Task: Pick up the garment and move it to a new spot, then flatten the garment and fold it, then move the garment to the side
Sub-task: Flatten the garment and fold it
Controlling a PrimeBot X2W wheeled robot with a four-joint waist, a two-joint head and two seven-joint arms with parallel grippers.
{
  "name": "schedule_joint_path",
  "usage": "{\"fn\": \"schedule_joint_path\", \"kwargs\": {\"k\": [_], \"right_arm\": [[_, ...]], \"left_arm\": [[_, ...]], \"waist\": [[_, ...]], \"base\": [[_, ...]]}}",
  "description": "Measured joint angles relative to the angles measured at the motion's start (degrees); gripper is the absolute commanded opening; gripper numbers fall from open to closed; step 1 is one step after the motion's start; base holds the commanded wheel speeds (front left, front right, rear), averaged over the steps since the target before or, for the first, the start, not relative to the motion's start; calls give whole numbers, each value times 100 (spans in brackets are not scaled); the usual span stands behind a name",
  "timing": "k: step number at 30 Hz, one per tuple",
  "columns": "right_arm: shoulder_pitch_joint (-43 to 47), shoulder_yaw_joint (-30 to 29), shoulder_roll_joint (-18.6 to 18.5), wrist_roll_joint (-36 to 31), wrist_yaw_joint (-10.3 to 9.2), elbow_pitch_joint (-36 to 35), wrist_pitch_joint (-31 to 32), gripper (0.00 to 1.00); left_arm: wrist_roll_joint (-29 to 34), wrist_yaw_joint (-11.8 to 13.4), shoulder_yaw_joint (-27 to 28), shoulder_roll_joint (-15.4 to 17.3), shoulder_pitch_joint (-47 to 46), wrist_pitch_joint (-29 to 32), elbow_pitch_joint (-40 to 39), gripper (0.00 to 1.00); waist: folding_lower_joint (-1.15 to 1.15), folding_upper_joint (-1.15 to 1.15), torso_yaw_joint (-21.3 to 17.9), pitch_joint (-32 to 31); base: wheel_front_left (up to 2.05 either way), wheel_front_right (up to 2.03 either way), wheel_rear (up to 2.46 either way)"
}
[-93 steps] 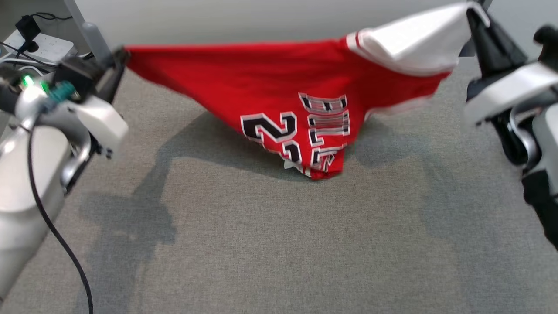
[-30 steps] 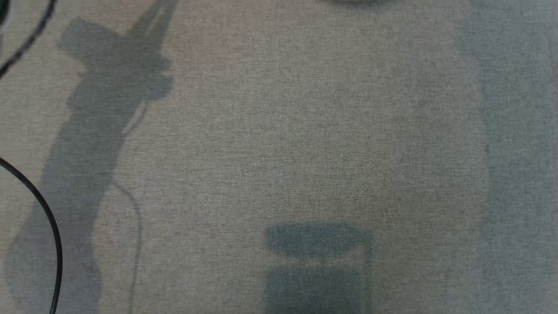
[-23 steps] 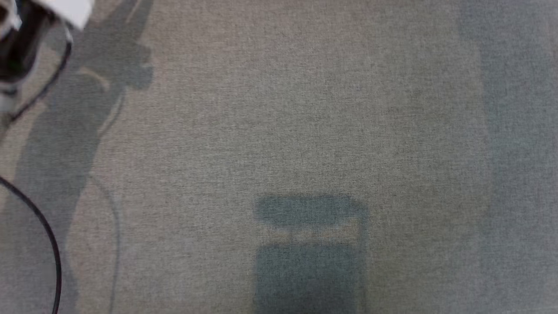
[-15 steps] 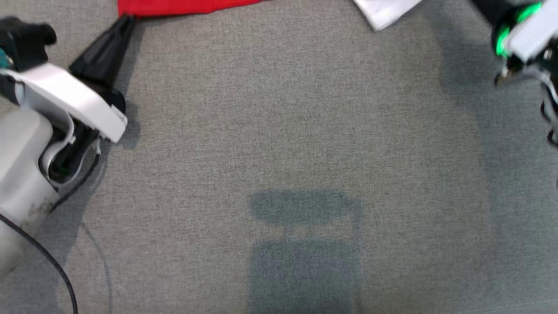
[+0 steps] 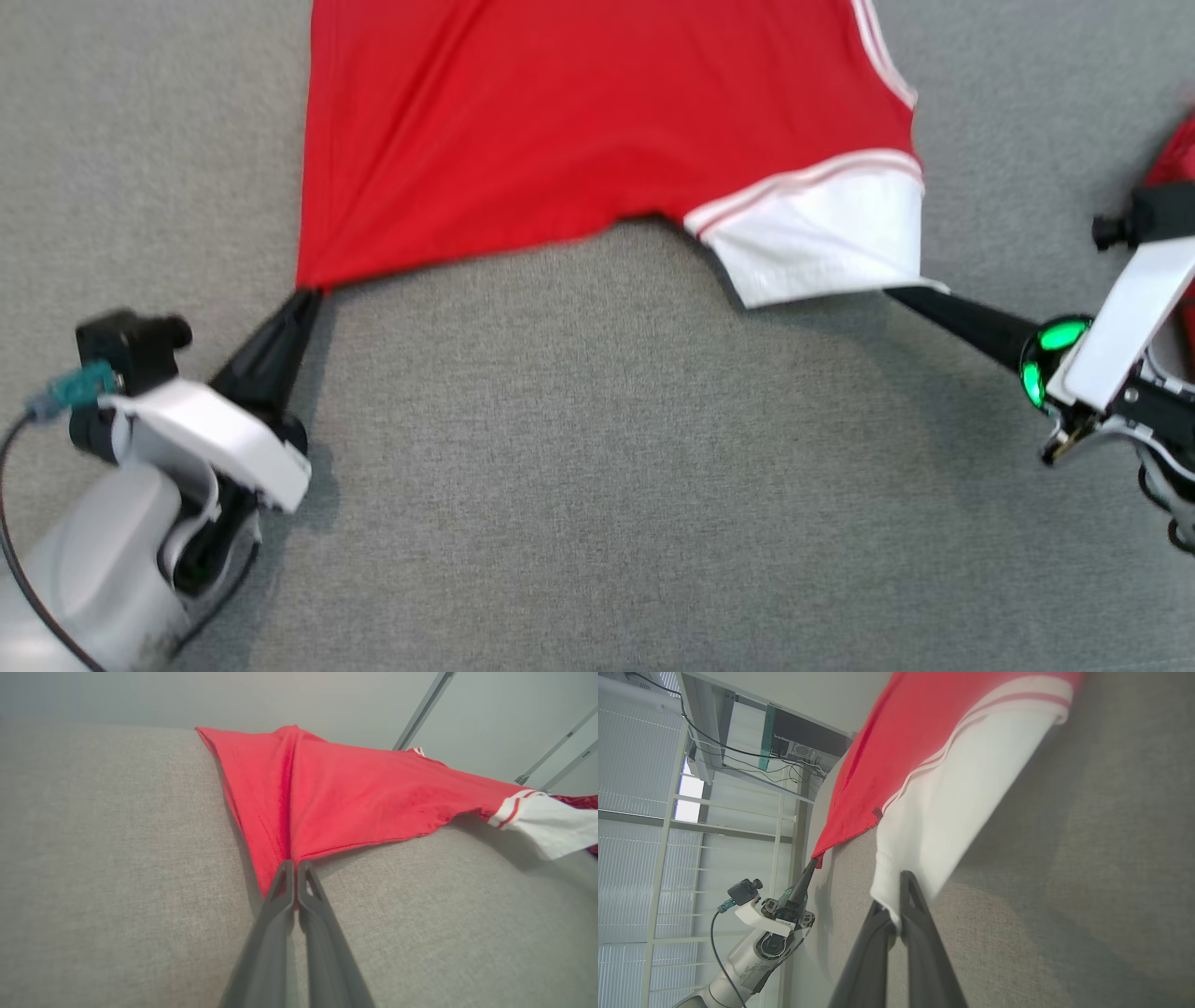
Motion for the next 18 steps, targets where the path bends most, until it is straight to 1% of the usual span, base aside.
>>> {"fn": "schedule_joint_path", "kwargs": {"k": [5, 10, 14, 18], "right_arm": [[597, -40, -29, 174, 0, -57, -25, 0], [1120, -143, -183, 319, 0, -194, -67, 0], [1513, -222, -257, 371, 0, -333, -70, 0], [1816, -234, -304, 393, 0, -452, -70, 0]], "left_arm": [[319, 0, 324, -55, 861, 1, -62, 0], [600, -1, 628, -74, 1567, 1, -111, 0], [840, -1, 858, -164, 2023, 1, -144, 0], [1001, -41, 1129, -283, 2331, 1, -178, 0]], "waist": [[0, 0, -5, -601], [0, 0, -2, -1134], [0, 0, 18, -1432], [0, 0, 52, -1571]], "base": [[0, 0, 0], [0, 0, 0], [0, 0, 0], [0, 0, 0]]}}
